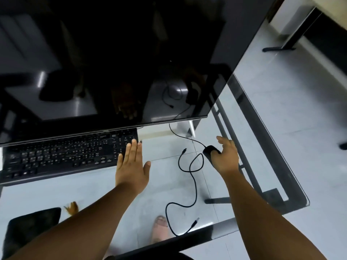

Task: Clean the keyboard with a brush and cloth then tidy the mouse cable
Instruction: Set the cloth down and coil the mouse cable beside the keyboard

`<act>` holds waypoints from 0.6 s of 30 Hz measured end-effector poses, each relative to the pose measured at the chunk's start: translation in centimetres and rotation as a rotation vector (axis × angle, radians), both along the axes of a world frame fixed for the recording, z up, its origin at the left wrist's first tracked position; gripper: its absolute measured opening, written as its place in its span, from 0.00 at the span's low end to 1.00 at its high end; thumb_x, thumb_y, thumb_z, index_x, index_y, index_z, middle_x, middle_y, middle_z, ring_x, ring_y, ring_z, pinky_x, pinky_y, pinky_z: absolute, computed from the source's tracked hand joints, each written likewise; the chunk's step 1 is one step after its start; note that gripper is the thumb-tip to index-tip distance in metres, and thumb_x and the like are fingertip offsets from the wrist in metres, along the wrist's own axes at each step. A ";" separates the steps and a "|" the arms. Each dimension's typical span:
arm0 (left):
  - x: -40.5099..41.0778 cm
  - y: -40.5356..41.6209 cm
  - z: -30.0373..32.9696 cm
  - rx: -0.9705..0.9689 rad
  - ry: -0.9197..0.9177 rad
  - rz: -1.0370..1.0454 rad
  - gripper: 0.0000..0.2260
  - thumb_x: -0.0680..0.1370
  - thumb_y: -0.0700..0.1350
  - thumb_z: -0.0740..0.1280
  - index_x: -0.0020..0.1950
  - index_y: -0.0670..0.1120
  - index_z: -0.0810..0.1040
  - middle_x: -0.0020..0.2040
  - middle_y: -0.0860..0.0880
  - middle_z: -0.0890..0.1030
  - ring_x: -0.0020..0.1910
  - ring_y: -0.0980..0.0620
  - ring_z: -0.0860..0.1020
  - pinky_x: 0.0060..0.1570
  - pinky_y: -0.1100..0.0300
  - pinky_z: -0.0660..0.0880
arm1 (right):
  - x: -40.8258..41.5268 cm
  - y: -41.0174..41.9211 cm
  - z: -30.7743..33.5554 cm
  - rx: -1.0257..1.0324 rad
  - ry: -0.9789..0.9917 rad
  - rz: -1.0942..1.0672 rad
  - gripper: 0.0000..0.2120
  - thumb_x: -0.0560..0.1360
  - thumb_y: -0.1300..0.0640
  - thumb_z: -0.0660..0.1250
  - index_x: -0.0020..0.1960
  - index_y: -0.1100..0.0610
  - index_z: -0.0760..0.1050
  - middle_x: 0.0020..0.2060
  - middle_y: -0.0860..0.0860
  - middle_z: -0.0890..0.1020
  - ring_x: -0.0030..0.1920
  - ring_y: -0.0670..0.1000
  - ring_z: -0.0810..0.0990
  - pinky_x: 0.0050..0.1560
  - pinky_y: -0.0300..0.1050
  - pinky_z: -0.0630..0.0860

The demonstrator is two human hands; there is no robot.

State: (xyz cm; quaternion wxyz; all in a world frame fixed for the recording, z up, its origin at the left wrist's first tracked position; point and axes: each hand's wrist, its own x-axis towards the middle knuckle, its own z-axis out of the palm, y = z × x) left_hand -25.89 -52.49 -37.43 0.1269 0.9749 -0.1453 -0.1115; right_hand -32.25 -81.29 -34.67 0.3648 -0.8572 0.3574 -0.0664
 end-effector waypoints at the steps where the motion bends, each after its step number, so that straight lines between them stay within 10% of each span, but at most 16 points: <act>1: -0.1 -0.3 -0.2 0.019 0.003 0.000 0.30 0.82 0.57 0.47 0.79 0.46 0.39 0.79 0.51 0.36 0.77 0.53 0.35 0.76 0.50 0.38 | -0.5 -0.7 -0.2 0.026 0.026 0.005 0.24 0.73 0.58 0.66 0.68 0.48 0.71 0.66 0.48 0.71 0.66 0.52 0.71 0.66 0.57 0.70; 8: -0.4 -0.9 0.1 0.082 0.003 0.035 0.31 0.82 0.57 0.48 0.79 0.46 0.40 0.78 0.51 0.35 0.77 0.51 0.35 0.76 0.50 0.38 | -2.3 -1.7 -1.0 0.069 0.082 0.138 0.26 0.69 0.62 0.71 0.65 0.51 0.74 0.57 0.49 0.72 0.56 0.51 0.76 0.51 0.39 0.70; 18: 0.9 1.0 0.4 0.060 -0.029 0.099 0.31 0.82 0.57 0.49 0.80 0.45 0.43 0.79 0.50 0.38 0.78 0.51 0.38 0.75 0.51 0.39 | 1.7 0.7 0.5 0.118 -0.034 0.171 0.20 0.66 0.54 0.77 0.56 0.48 0.77 0.49 0.47 0.80 0.46 0.47 0.80 0.50 0.45 0.79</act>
